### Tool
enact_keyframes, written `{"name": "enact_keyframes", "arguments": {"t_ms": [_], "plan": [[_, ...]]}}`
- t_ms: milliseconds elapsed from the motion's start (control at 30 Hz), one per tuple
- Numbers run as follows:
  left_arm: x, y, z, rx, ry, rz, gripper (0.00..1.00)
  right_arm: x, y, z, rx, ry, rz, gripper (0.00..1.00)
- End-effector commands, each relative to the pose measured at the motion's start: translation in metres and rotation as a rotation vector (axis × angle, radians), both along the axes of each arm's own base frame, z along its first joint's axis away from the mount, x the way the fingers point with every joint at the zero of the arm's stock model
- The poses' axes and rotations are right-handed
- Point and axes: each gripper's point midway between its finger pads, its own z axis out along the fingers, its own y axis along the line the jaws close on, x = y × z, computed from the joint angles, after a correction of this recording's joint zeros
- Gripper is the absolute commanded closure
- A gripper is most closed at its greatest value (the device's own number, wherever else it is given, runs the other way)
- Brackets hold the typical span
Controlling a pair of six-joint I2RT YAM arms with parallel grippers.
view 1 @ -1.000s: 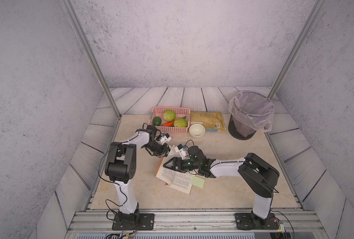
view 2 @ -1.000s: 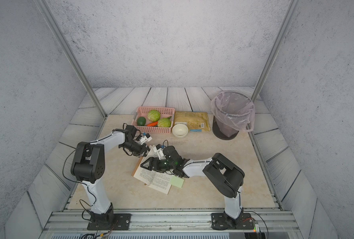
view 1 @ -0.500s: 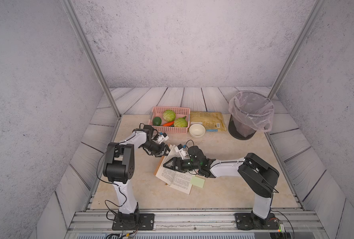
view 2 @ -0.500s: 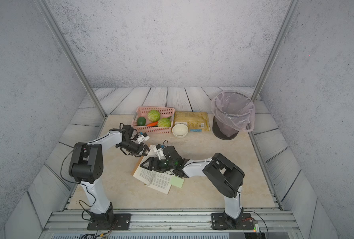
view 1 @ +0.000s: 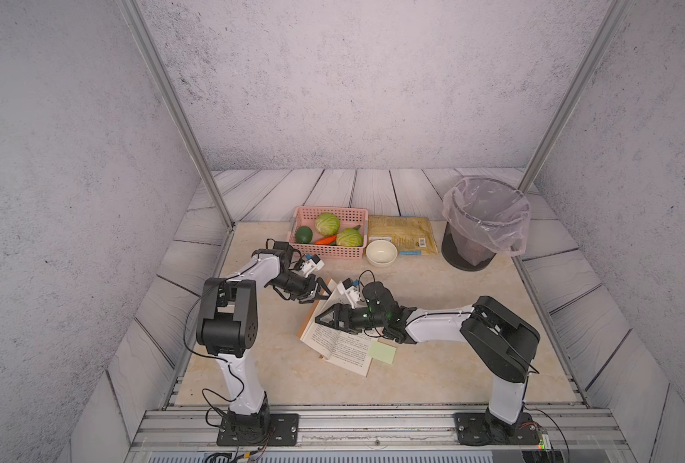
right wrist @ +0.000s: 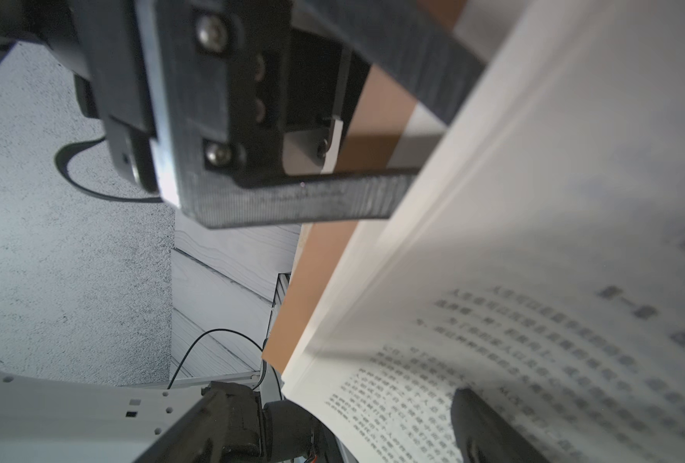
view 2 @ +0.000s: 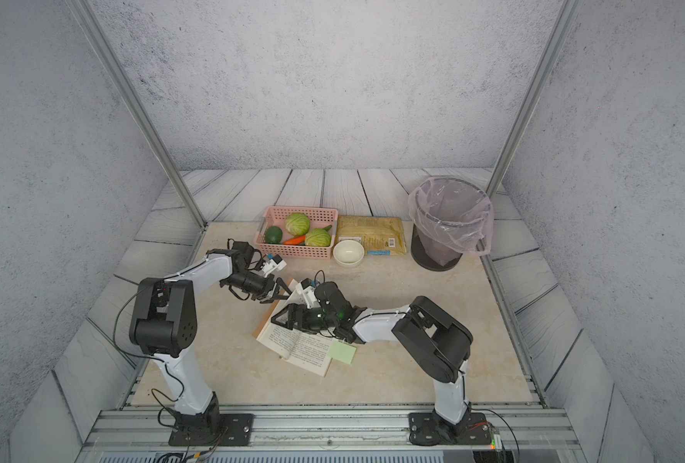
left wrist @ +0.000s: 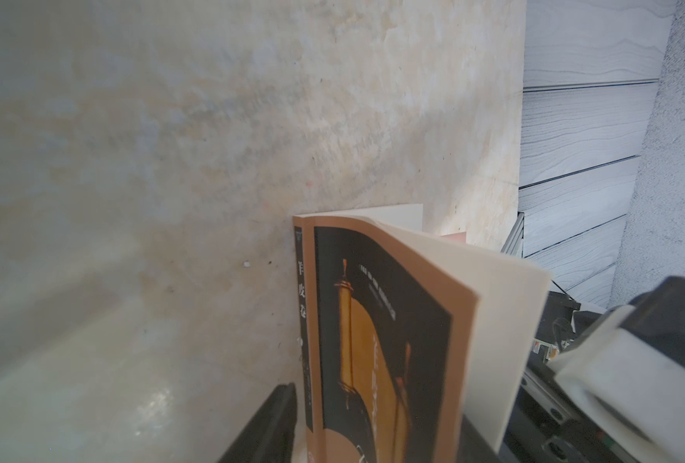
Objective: Peel off the used sticky note
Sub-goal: Turn the page of the book at the center of the board.
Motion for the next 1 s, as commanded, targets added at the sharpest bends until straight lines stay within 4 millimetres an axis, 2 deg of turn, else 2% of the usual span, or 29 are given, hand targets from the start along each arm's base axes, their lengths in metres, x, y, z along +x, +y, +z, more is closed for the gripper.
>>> {"name": "enact_keyframes", "arguments": {"t_ms": [0,733,967], "plan": [[-0.0056,0.0008,0.0128,-0.039,-0.014,-0.004,0.42,-0.0038,0.0030,-0.0095,-0.026,0.014,0.017,0.08],[-0.0046,0.0022,0.0216,-0.083,-0.032,0.008,0.36,-0.0036,0.0029,-0.0099,-0.024,0.013,0.016,0.08],[-0.0031,0.0059,0.0154,-0.046,-0.036,0.011,0.33,-0.0027,0.0034,-0.0094,-0.020,0.013,0.013,0.08]]}}
